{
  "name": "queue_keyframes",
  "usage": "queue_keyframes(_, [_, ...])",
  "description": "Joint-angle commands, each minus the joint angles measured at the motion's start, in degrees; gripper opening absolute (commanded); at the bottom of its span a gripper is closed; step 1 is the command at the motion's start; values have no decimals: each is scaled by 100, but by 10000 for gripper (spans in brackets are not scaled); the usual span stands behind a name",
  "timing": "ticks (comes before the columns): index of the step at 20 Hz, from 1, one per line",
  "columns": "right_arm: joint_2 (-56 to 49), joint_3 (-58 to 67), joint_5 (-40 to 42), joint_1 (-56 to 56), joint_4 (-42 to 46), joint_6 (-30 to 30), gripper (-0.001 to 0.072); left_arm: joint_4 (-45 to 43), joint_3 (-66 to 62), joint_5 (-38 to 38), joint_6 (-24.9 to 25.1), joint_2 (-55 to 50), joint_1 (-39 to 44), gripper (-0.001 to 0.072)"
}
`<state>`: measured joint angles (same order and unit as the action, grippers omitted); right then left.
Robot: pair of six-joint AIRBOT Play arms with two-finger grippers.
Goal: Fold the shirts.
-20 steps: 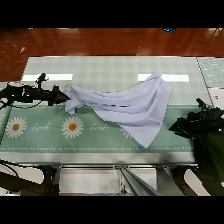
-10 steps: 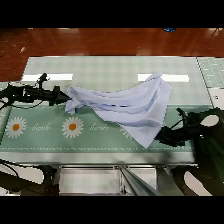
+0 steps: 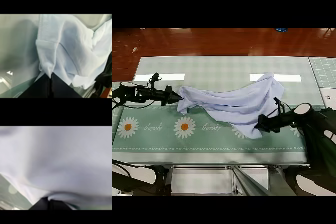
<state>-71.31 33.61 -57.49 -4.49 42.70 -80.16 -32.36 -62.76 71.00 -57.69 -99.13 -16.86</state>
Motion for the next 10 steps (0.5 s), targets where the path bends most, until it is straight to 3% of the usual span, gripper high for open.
queue_keyframes(1, [-201, 1027, -131, -96, -297, 402, 23, 249, -142, 83, -2, 197, -50, 14])
queue_keyframes(7, [-37, 5001, -918, 651, 518, -66, 22, 2450, -1646, 153, -2, 1432, -396, 13])
queue_keyframes(10, [-22, 7038, -1569, 887, 859, -197, 22, 2800, -2695, 153, -68, 2048, -424, 13])
